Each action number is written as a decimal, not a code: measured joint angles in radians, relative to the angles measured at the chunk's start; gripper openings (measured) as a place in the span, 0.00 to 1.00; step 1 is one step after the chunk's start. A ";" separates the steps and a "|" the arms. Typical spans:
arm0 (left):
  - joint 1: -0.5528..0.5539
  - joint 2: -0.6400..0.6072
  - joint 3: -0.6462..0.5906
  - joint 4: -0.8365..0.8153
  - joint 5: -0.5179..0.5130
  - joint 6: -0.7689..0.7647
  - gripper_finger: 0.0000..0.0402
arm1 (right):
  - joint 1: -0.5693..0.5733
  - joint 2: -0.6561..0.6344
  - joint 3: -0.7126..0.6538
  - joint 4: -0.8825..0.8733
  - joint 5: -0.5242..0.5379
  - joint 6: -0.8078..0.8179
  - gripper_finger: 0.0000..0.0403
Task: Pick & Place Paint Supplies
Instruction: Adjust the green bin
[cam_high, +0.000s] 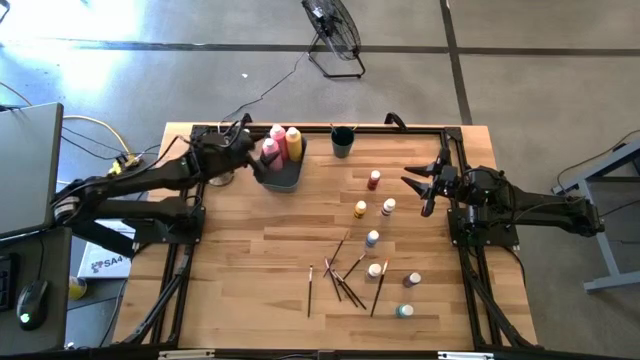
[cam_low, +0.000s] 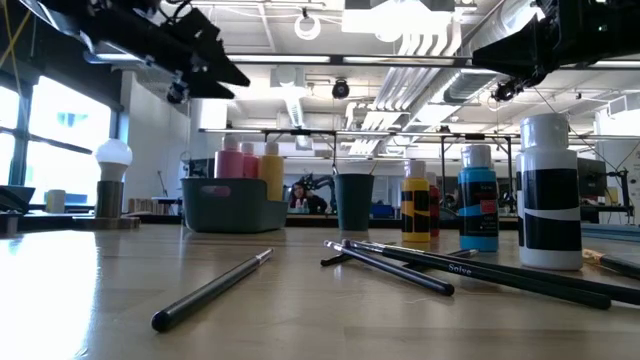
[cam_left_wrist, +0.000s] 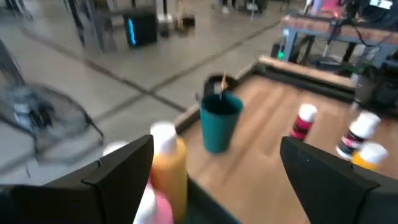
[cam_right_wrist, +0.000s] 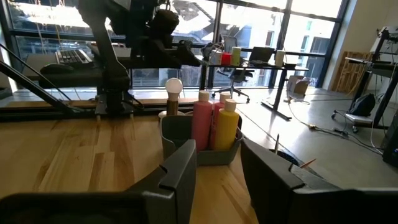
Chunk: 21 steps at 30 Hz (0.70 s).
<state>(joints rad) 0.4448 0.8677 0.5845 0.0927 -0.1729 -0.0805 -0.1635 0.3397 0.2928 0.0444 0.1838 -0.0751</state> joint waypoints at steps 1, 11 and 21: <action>0.000 -0.017 0.000 -0.047 0.007 -0.023 0.84 | 0.000 0.000 0.000 -0.003 0.000 0.000 0.30; 0.000 -0.055 0.000 -0.299 -0.027 -0.219 0.45 | 0.000 0.000 0.000 -0.011 0.001 0.000 0.30; 0.000 -0.054 0.000 -0.321 -0.122 -0.222 0.05 | 0.000 0.000 0.000 -0.011 0.000 0.000 0.30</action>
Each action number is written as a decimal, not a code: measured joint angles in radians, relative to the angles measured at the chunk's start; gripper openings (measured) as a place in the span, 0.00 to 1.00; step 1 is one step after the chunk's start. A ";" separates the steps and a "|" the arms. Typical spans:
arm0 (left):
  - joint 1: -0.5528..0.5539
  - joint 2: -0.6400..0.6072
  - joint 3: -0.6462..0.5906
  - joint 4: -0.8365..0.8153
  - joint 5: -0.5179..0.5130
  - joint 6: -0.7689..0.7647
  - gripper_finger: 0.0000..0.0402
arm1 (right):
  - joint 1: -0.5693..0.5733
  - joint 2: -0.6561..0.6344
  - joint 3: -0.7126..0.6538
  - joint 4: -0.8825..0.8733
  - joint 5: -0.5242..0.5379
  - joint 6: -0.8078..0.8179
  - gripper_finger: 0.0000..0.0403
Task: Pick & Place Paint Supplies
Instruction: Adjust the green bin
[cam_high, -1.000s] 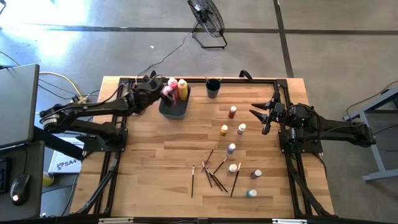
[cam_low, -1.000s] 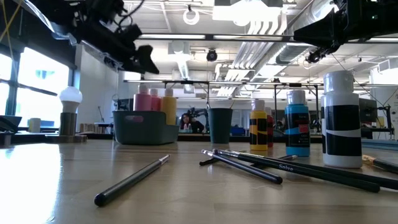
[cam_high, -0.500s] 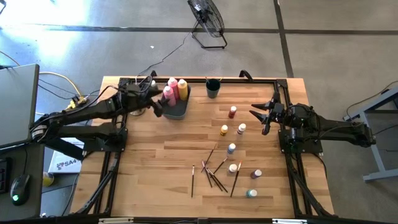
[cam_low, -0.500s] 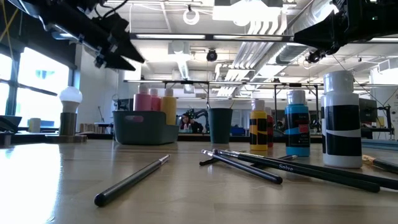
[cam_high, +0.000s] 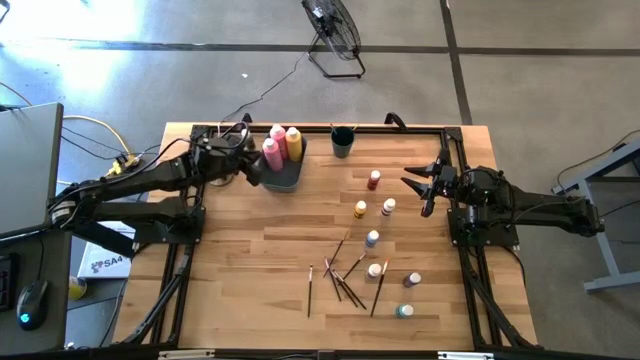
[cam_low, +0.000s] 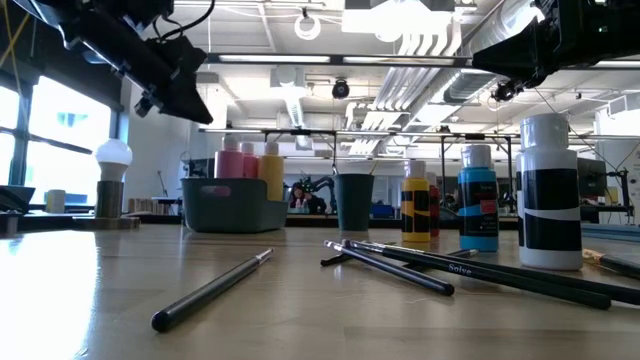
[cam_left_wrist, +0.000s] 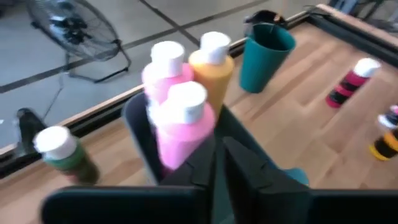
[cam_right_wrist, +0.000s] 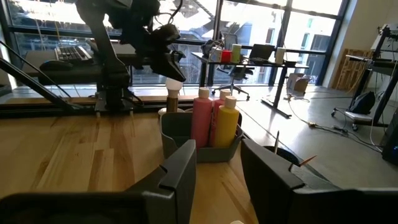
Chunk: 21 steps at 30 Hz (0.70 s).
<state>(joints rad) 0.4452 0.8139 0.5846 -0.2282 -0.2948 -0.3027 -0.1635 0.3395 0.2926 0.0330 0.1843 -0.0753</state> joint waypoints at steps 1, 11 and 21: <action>0.000 0.001 0.000 -0.007 -0.005 -0.009 0.03 | 0.000 0.000 0.000 0.000 0.000 0.000 0.30; 0.000 0.091 0.000 -0.130 -0.049 -0.178 0.00 | 0.000 0.000 0.000 0.000 0.000 0.000 0.30; 0.000 0.238 0.000 -0.135 -0.123 -0.271 0.00 | 0.000 0.000 0.000 -0.001 0.000 0.000 0.30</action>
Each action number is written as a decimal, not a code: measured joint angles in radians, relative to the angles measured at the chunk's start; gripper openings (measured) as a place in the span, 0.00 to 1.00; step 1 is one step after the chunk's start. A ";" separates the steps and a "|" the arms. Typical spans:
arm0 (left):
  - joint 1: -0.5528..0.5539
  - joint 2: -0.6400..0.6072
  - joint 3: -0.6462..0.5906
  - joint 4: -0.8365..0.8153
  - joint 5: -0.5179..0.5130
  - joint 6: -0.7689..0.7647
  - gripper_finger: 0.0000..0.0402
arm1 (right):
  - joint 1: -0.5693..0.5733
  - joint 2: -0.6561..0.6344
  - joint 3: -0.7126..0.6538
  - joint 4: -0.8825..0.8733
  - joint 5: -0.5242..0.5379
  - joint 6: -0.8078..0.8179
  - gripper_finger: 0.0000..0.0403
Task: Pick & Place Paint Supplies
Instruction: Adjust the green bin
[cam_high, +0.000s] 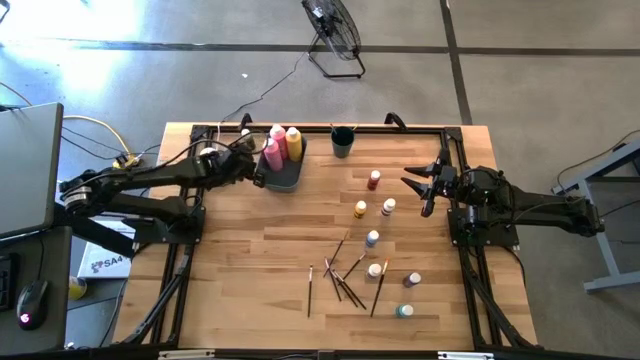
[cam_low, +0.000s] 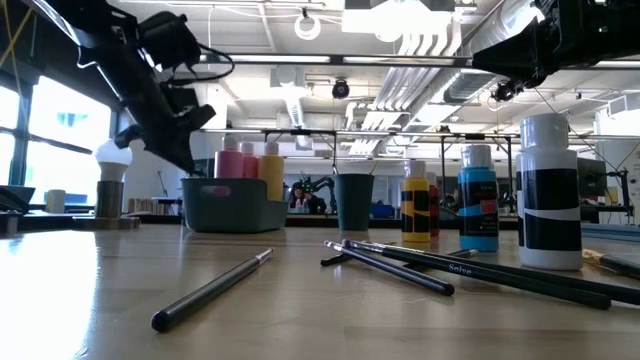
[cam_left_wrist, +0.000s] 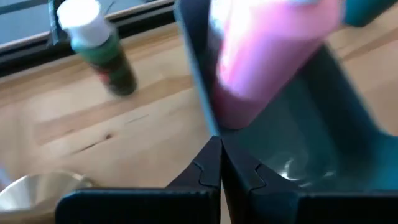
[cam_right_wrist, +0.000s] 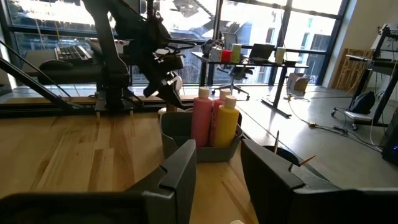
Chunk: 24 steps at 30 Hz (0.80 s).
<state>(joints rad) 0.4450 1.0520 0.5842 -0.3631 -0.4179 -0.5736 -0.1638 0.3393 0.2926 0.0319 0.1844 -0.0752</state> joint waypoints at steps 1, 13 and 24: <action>0.000 0.010 0.000 0.000 -0.020 -0.009 0.00 | 0.000 0.000 0.000 0.000 0.000 0.000 0.30; 0.000 0.087 0.000 0.003 -0.040 -0.055 0.00 | 0.000 0.000 0.000 -0.003 0.000 0.000 0.30; 0.000 0.099 0.000 0.017 0.012 -0.061 0.00 | 0.000 0.000 0.000 -0.003 0.000 0.000 0.30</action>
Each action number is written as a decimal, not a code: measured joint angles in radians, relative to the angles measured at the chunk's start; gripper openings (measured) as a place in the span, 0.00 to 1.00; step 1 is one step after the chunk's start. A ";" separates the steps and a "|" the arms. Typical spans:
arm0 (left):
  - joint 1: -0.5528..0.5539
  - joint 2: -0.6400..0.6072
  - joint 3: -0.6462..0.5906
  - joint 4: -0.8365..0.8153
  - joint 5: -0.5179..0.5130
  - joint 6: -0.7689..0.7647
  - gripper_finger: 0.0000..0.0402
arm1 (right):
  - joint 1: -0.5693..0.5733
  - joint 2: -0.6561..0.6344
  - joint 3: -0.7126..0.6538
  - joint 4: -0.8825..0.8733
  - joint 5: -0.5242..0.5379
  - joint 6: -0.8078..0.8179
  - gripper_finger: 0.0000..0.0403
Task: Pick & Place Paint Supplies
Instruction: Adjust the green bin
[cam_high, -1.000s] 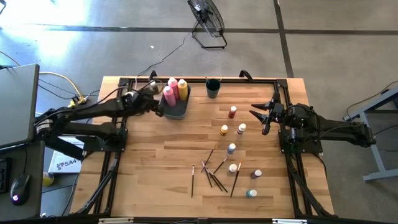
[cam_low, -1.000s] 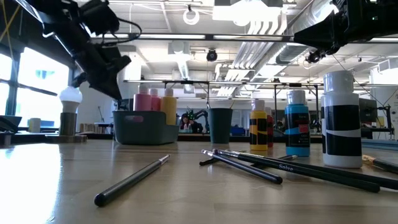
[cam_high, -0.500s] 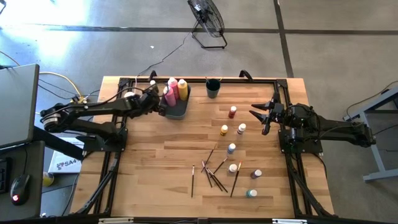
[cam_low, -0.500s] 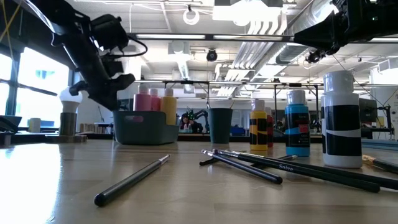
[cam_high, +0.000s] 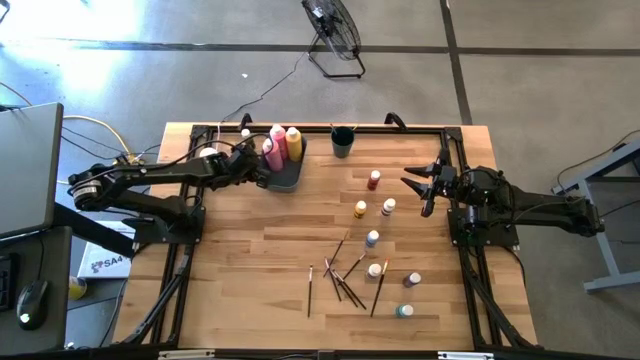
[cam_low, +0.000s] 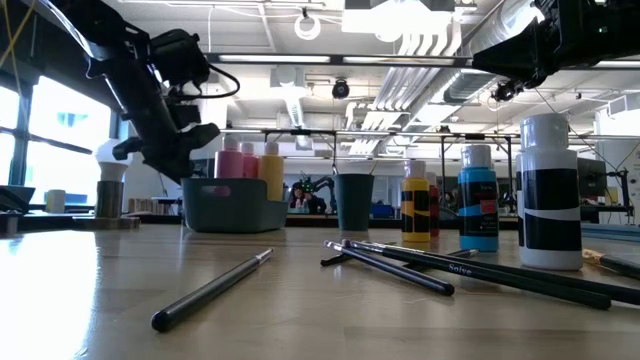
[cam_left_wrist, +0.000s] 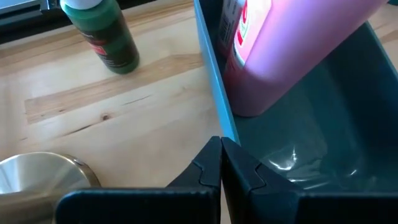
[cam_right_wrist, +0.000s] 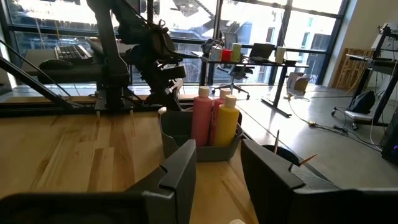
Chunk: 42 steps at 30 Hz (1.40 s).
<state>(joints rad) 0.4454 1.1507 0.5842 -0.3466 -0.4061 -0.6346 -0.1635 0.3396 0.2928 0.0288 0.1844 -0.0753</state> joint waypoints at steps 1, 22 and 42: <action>0.000 0.000 0.000 0.001 0.000 0.000 0.00 | 0.000 0.000 0.000 0.000 0.000 0.000 0.30; 0.000 0.000 0.000 0.008 0.107 -0.004 0.00 | 0.000 0.000 0.000 0.000 0.000 0.000 0.30; 0.000 -0.001 0.000 0.008 0.102 0.025 0.00 | 0.000 0.000 0.000 0.001 0.000 0.000 0.30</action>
<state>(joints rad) 0.4450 1.1500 0.5842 -0.3386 -0.3037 -0.6100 -0.1637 0.3393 0.2928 0.0294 0.1844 -0.0751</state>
